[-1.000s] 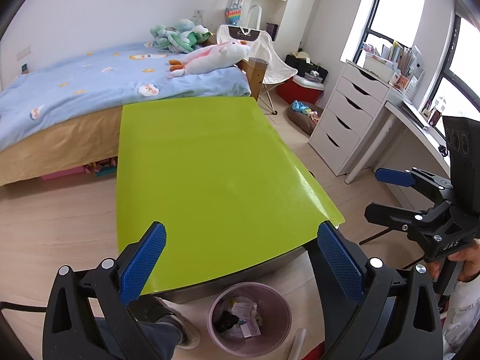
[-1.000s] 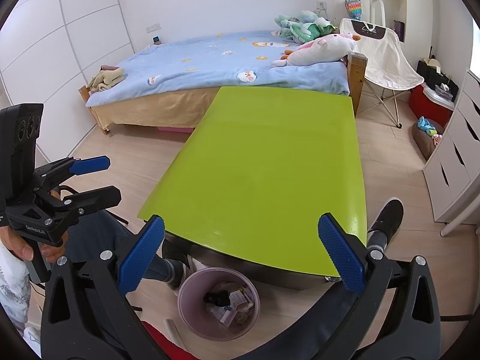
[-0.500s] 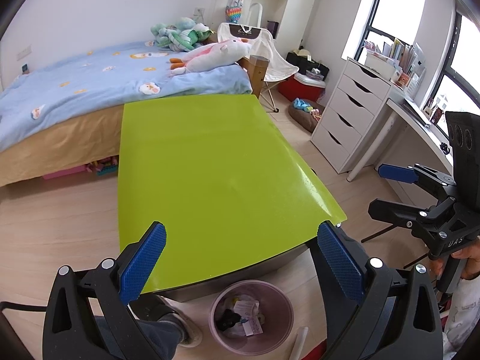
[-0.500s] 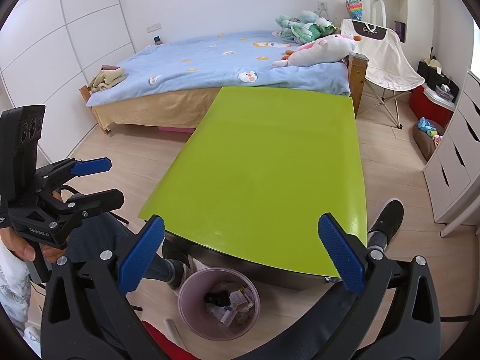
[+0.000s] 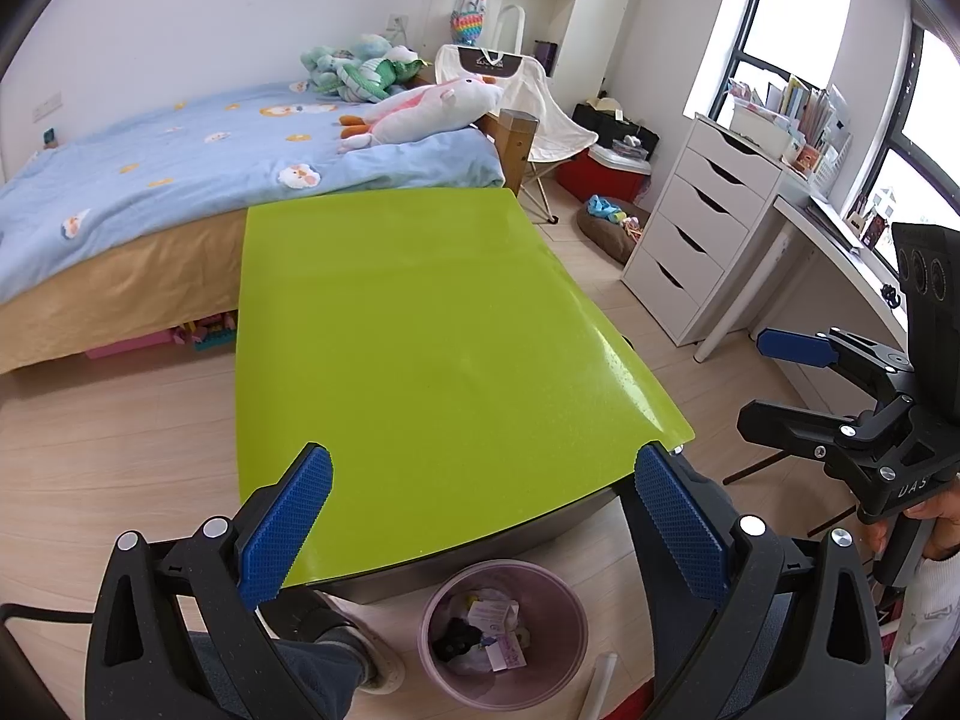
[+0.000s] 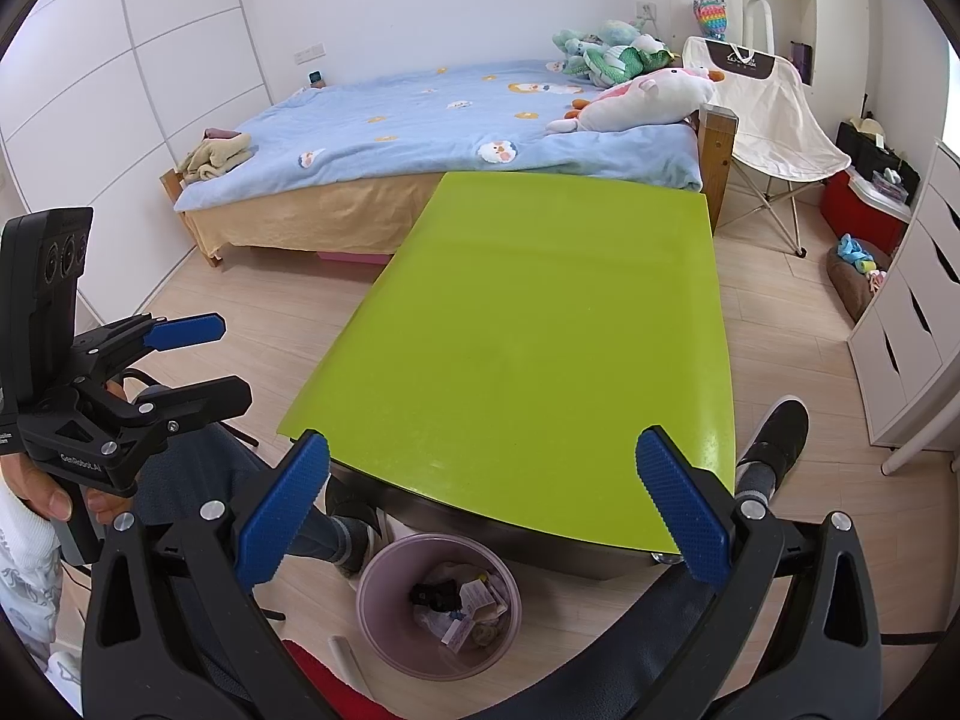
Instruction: Collect trash
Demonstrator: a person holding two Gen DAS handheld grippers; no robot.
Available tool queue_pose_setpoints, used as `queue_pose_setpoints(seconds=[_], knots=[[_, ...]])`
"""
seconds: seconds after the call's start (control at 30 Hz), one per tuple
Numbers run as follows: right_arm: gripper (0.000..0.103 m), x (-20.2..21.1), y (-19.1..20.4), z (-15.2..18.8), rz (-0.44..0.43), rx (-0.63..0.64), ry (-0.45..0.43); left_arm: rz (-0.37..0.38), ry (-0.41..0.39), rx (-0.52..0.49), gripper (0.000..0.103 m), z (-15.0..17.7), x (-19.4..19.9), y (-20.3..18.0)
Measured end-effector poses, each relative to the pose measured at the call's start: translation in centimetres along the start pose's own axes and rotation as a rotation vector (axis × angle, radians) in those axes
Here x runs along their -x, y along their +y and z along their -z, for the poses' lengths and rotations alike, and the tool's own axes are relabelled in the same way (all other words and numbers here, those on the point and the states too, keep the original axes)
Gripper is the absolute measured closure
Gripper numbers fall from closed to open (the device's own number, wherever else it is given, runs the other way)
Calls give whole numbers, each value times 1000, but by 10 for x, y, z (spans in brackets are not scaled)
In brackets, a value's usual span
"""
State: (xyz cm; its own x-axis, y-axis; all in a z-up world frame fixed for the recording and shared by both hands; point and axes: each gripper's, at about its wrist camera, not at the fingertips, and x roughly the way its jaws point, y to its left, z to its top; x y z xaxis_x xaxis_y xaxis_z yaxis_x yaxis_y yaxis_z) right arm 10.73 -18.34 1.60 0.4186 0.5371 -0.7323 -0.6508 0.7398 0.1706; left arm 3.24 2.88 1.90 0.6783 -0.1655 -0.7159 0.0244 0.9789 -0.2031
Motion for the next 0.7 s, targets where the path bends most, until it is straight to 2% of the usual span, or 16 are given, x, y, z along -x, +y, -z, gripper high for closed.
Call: queue_pose_setpoints(seconds=[0.7], knots=[[3, 0, 3, 2, -3, 1, 3, -1, 1, -2, 6, 0, 0, -1]])
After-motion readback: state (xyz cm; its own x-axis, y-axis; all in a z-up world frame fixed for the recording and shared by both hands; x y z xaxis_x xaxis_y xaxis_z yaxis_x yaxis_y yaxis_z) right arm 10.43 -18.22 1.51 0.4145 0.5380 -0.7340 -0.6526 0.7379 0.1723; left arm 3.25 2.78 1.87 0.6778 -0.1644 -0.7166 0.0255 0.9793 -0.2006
